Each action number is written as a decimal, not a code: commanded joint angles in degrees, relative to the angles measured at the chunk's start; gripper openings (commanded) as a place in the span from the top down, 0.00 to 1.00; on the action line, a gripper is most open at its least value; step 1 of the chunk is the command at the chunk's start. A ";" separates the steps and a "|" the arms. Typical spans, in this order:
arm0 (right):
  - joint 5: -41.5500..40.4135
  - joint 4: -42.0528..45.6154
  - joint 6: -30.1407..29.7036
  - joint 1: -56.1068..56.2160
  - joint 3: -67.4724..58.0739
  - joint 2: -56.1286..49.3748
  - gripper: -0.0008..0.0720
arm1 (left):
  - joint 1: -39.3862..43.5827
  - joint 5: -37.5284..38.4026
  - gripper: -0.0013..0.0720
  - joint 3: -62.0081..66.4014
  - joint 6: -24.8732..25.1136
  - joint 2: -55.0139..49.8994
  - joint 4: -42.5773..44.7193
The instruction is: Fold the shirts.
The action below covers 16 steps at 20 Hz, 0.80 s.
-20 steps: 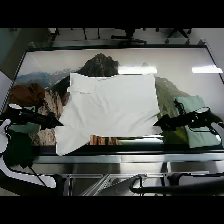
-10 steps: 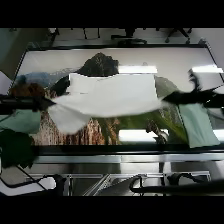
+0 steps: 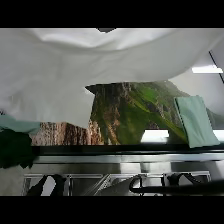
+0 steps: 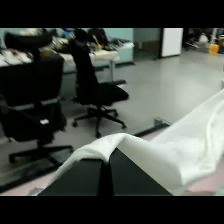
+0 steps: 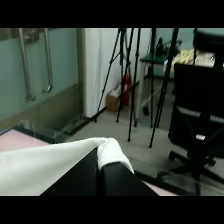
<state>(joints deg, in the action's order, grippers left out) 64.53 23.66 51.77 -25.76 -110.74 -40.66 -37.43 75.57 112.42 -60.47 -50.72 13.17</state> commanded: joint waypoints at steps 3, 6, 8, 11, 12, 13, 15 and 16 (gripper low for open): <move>1.36 7.80 3.58 -0.79 -5.46 -0.68 0.96 | -10.32 2.80 0.97 -2.86 -5.75 5.03 -0.57; 9.11 5.66 4.17 -0.70 -0.17 -5.68 0.96 | -4.22 6.21 0.97 -15.43 -4.07 3.13 0.22; 11.56 2.86 3.13 -0.26 6.38 -10.03 0.96 | 6.49 4.79 0.97 -22.97 -3.87 -0.96 9.51; 10.47 2.47 -0.81 3.96 18.45 -17.00 0.96 | 22.84 1.42 0.97 -30.56 -4.04 -12.33 29.75; 8.98 3.26 -1.86 5.20 22.43 -19.82 0.96 | 26.69 -0.20 0.97 -32.15 -4.11 -16.90 34.03; 7.04 4.11 -2.91 6.43 25.64 -22.86 0.96 | 29.68 -2.49 0.97 -33.22 -4.15 -22.29 37.16; 2.58 6.67 -3.43 7.41 29.77 -30.03 0.96 | 32.57 -5.90 0.97 -32.85 -4.94 -33.44 39.91; 1.20 6.78 -3.41 7.39 30.12 -33.79 0.96 | 32.81 -6.45 0.97 -30.95 -5.66 -38.95 39.91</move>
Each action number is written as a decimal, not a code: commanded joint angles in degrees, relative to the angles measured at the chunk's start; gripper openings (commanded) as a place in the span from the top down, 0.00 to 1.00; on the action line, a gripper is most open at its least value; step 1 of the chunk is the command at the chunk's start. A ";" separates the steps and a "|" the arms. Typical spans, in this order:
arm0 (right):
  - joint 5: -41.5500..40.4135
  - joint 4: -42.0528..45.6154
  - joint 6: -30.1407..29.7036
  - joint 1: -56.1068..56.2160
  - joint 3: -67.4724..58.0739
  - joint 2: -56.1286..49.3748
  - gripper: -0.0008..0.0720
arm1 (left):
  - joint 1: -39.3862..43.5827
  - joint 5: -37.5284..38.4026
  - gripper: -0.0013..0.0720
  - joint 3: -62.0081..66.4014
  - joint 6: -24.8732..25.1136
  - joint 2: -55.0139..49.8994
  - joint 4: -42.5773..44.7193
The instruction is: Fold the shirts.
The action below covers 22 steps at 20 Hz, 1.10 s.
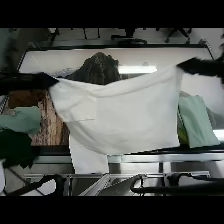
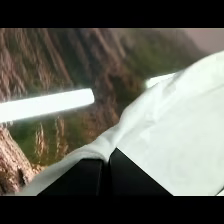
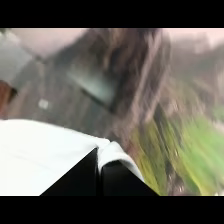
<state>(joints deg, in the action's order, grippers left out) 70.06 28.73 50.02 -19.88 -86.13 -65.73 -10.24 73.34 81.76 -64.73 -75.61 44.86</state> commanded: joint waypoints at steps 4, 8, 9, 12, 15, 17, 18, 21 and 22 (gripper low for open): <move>-13.33 1.01 -1.60 1.29 3.26 -19.82 0.96 | 5.14 -1.90 0.97 16.65 -6.64 -33.03 8.11; -13.20 1.05 0.35 1.33 -4.50 -25.73 0.96 | 5.20 0.50 0.97 34.01 -11.41 -40.65 8.15; -13.25 1.09 0.35 1.33 -5.62 -26.08 0.96 | 5.20 0.46 0.97 36.92 -12.28 -41.27 8.15; -13.09 1.09 0.79 1.01 -6.71 -26.12 0.96 | 5.20 0.57 0.97 37.46 -12.74 -39.63 8.20; -11.04 1.31 0.96 0.63 -6.71 -26.12 0.96 | 5.27 1.22 0.97 31.39 -13.25 -35.67 9.92; -9.35 3.43 1.09 0.63 -6.69 -26.12 0.96 | 6.14 2.25 0.97 28.33 -14.16 -33.53 14.51; -8.61 5.25 2.16 0.70 -6.69 -26.14 0.96 | 6.84 2.95 0.97 26.97 -14.49 -32.72 17.42; -6.75 9.73 3.41 0.70 -6.51 -26.34 0.96 | 8.61 4.52 0.97 23.26 -16.59 -31.65 23.74; -6.49 10.88 3.76 0.70 -6.51 -26.49 0.96 | 9.01 4.70 0.97 22.08 -17.00 -31.67 24.33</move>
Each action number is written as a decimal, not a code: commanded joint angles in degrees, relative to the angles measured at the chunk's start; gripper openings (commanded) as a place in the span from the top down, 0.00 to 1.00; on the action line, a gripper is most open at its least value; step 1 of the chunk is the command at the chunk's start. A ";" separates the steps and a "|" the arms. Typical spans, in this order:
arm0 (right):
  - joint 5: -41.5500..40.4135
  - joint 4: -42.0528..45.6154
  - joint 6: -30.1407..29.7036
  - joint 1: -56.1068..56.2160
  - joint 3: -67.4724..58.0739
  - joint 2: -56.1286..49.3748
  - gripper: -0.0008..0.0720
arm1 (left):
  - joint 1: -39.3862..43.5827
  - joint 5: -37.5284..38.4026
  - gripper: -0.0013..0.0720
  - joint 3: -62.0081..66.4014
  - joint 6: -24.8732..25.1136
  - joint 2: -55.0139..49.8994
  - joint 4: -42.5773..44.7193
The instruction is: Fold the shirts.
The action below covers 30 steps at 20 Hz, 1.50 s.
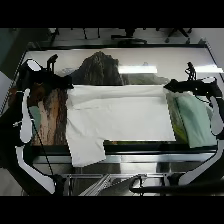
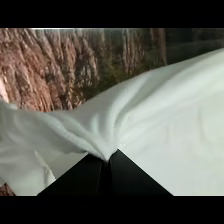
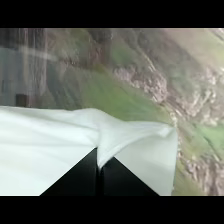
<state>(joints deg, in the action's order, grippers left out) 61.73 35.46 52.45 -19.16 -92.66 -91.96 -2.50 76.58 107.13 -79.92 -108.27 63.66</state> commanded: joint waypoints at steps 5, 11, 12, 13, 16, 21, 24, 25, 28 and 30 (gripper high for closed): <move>1.77 5.11 1.60 0.11 0.13 -1.70 0.96 | 1.73 0.39 0.97 -8.28 -3.91 0.98 5.84; 1.79 5.09 1.57 0.70 0.13 -2.49 0.94 | 1.60 -3.02 0.95 -8.55 -4.17 0.94 5.53; 2.12 5.07 1.60 0.68 0.11 -2.34 0.78 | 1.60 -2.99 0.79 -8.55 -4.17 1.01 5.20; 3.61 5.11 1.57 0.55 -0.02 -1.86 0.60 | 1.51 -1.84 0.29 -8.37 -5.27 1.05 5.27; 7.93 8.57 3.85 -0.92 -0.04 2.05 0.59 | -0.66 8.57 0.11 -5.29 -8.26 1.01 5.33; 12.63 12.55 9.09 -7.02 0.24 11.17 0.59 | -6.03 18.80 0.11 -17.64 -10.62 11.13 5.40; 14.40 12.52 9.11 -9.73 3.96 14.93 0.59 | -8.33 13.79 0.11 -37.62 -10.62 23.06 5.40; 14.36 12.31 9.09 -10.16 5.75 15.72 0.59 | -8.85 11.67 0.11 -44.02 -10.62 26.36 5.33; 14.43 12.26 9.14 -10.14 9.86 16.44 0.59 | -9.29 4.90 0.11 -60.48 -10.60 33.05 5.25; 14.43 11.65 9.14 -10.14 11.43 16.44 0.59 | -8.74 0.09 0.11 -67.43 -10.60 34.95 4.85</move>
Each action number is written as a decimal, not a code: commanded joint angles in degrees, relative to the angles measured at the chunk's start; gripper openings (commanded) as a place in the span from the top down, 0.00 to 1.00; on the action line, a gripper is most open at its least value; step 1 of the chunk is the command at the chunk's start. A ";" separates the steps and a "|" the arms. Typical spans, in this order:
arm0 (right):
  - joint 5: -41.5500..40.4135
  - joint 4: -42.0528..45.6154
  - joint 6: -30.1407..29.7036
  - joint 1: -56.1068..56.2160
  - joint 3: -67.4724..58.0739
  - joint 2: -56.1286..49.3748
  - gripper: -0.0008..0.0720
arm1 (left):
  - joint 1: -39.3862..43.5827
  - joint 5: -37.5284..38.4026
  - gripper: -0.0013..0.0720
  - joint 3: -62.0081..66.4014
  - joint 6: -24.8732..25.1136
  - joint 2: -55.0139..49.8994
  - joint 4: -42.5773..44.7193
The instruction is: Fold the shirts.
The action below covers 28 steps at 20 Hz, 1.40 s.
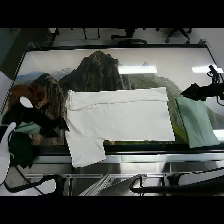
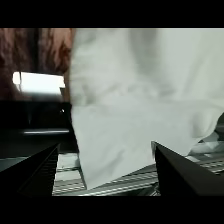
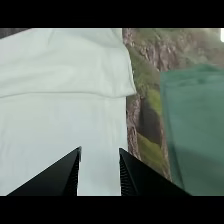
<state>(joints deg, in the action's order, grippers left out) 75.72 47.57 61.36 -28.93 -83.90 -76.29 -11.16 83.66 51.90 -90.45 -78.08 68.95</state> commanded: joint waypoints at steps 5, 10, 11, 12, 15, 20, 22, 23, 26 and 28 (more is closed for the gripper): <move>4.59 -0.39 0.22 -0.57 4.22 0.81 0.59 | 1.90 -18.21 0.11 -19.87 4.42 4.94 -10.01; 6.40 0.00 1.05 -2.12 5.86 1.62 0.59 | 1.86 -17.62 0.96 -14.75 9.68 4.96 -12.57; 6.40 0.04 1.05 -2.84 7.04 2.08 0.59 | 1.86 -16.11 0.96 -13.42 10.51 4.96 -12.55; 6.38 0.07 1.05 -3.61 8.68 2.54 0.59 | 1.84 -14.16 0.96 -12.07 11.02 4.96 -12.09; 5.92 1.29 0.94 -6.27 17.03 5.27 0.59 | 1.84 -10.12 0.96 -9.99 11.10 4.96 -10.45; 1.68 5.79 0.83 -6.67 29.27 6.73 0.58 | 1.84 -10.08 0.96 -9.99 11.15 4.96 -10.47; 0.00 5.84 -0.15 -6.69 33.40 6.43 0.58 | 1.84 -10.01 0.96 -9.99 11.15 4.96 -10.47; -0.96 5.84 -0.98 -6.69 35.26 6.32 0.58 | 1.84 -9.81 0.96 -9.99 11.17 4.96 -10.47; -3.10 5.60 -1.64 -6.67 39.26 5.99 0.58 | 1.84 -9.14 0.96 -9.99 11.47 4.96 -10.49; -2.78 2.60 -3.85 -6.47 40.74 5.97 0.58 | 1.84 -8.55 0.96 -9.99 11.91 4.96 -10.51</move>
<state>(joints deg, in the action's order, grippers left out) 75.96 50.46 59.75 -35.57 -46.41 -70.00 -9.32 74.24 41.87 -79.05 -73.17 58.46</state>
